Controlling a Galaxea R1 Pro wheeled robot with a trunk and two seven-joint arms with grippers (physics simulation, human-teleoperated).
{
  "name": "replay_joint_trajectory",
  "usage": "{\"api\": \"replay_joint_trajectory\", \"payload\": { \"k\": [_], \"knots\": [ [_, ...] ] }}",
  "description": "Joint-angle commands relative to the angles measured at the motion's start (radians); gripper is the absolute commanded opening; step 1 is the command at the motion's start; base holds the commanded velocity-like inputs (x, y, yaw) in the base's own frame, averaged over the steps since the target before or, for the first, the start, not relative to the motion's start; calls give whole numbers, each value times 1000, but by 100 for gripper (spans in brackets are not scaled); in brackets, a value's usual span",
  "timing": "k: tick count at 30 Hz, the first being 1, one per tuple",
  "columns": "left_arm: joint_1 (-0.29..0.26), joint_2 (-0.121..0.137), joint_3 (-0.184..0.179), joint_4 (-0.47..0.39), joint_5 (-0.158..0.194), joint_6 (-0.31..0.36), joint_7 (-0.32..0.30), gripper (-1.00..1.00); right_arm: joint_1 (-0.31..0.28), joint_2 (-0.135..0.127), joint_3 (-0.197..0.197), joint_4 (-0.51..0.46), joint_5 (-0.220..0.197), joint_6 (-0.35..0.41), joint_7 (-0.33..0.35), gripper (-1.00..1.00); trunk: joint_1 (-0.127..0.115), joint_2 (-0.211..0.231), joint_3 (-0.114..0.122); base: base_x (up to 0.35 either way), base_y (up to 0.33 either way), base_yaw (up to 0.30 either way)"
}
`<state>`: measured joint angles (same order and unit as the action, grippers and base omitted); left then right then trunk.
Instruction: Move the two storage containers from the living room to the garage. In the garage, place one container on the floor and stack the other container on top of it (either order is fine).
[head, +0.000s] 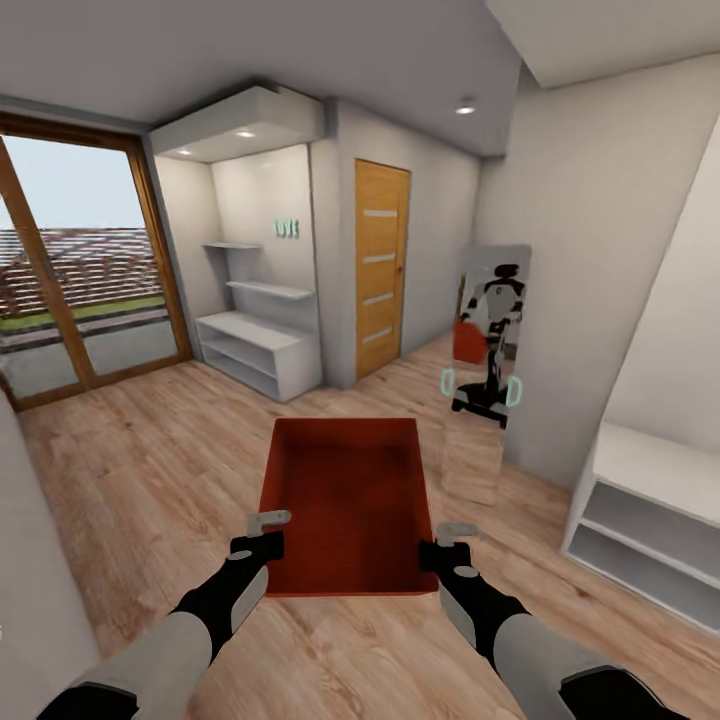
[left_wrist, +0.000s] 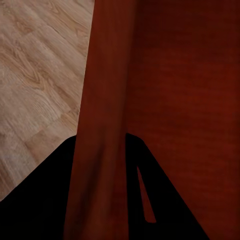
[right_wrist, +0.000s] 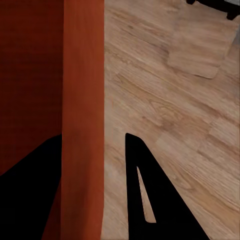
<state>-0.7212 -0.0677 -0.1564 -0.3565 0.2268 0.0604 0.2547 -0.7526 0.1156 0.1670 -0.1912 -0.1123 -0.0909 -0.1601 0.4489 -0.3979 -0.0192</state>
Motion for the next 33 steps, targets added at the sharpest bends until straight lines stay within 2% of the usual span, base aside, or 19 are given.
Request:
{"api": "replay_joint_trajectory", "payload": {
  "k": [1,14,33],
  "knots": [
    [-1,48,55,-3,-7,6,21,-100,-1,-1,3,-1,-10,-3,-4,-100,1,-2,-2,323,0,269],
    [-1,48,54,-4,-7,6,21,-100,-1,-1,3,-1,-10,-3,-4,-100,1,-2,-2,323,0,253],
    [-1,48,54,-4,-7,6,21,-100,-1,-1,3,-1,-9,-1,-4,-100,1,-2,-2,323,0,12]
  ]
}}
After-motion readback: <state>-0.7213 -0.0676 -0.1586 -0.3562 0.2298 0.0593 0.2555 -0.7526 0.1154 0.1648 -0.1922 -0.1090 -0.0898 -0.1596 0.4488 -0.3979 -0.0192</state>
